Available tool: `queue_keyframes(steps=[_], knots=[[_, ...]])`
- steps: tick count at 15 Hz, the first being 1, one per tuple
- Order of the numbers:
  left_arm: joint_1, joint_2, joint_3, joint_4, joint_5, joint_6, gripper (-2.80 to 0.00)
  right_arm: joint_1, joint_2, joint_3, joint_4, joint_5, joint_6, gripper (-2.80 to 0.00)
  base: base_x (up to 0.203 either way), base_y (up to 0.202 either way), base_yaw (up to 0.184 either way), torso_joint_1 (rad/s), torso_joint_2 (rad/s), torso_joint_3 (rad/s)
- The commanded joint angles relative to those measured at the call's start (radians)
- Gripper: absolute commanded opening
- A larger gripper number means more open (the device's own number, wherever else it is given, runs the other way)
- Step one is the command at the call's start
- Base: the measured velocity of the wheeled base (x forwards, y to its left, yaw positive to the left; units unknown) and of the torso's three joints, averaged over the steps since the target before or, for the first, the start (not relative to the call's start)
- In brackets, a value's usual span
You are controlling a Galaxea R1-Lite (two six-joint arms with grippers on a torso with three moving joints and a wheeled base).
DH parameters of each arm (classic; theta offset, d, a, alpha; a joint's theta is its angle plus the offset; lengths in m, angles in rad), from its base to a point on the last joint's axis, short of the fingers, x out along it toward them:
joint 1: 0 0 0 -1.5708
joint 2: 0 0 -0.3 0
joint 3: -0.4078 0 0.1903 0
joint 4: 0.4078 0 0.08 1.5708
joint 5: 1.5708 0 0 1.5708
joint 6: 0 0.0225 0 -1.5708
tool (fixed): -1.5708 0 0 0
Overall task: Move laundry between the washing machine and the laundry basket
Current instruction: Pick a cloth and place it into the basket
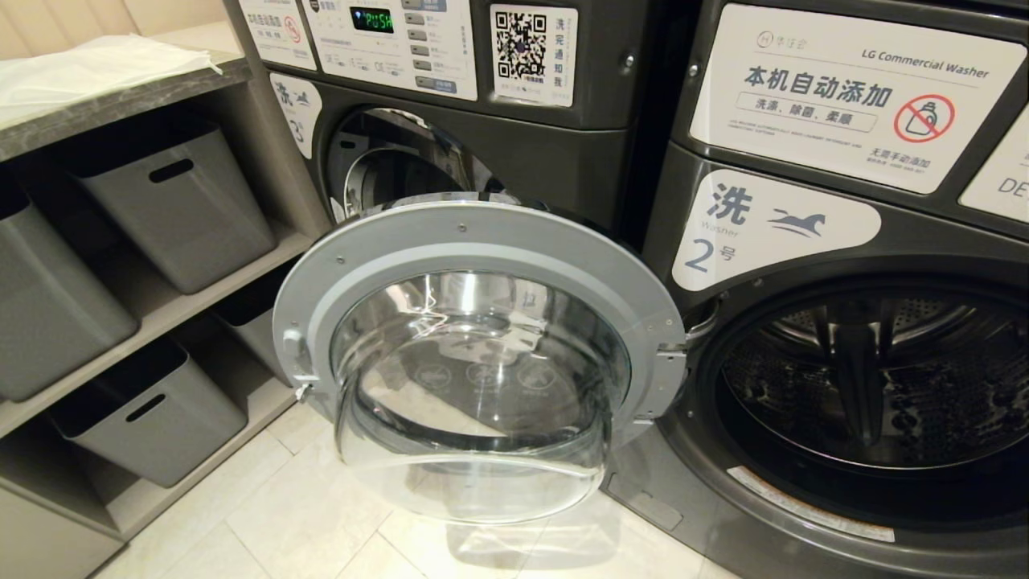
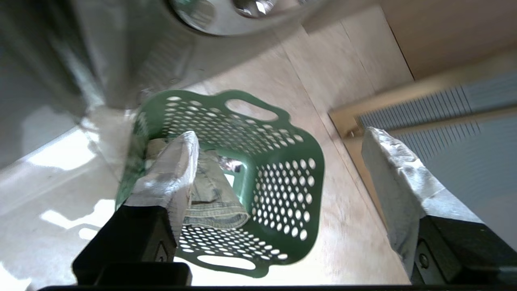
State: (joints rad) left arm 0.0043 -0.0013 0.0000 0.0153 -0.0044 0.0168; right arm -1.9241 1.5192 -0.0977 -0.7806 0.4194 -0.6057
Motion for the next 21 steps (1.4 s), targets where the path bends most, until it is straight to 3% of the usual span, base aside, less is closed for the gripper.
queue_keyframes(steps=[1, 4, 7, 13, 16, 21], knots=[[0.0, -0.002, 0.002, 0.0, 0.0, 0.0, -2.8, 0.03, -0.107, 0.0, 0.025, 0.035, -0.013, 0.0, 0.0, 0.0, 0.0, 0.0, 0.0, 0.0], [0.0, -0.002, 0.002, 0.0, 0.0, 0.0, -2.8, 0.228, -0.31, 0.036, 0.061, 0.069, 0.011, 0.0, 0.0, 0.0, 0.0, 0.0, 0.0, 0.0], [0.0, -0.002, 0.002, 0.0, 0.0, 0.0, -2.8, 0.464, -0.409, 0.086, 0.075, 0.023, 0.06, 0.0, 0.0, 0.0, 0.0, 0.0, 0.0, 0.0], [0.0, -0.002, 0.002, 0.0, 0.0, 0.0, -2.8, 1.099, -0.519, 0.097, 0.134, -0.162, 0.231, 0.0, 0.0, 0.0, 0.0, 0.0, 0.0, 0.0], [0.0, -0.002, 0.002, 0.0, 0.0, 0.0, -2.8, 1.434, -0.632, 0.098, 0.263, -0.221, 0.316, 0.0, 0.0, 0.0, 0.0, 0.0, 0.0, 0.0], [0.0, -0.002, 0.002, 0.0, 0.0, 0.0, -2.8, 1.797, -0.99, 0.094, 0.695, -0.327, 0.382, 0.0, 0.0, 0.0, 0.0, 0.0, 0.0, 0.0]])
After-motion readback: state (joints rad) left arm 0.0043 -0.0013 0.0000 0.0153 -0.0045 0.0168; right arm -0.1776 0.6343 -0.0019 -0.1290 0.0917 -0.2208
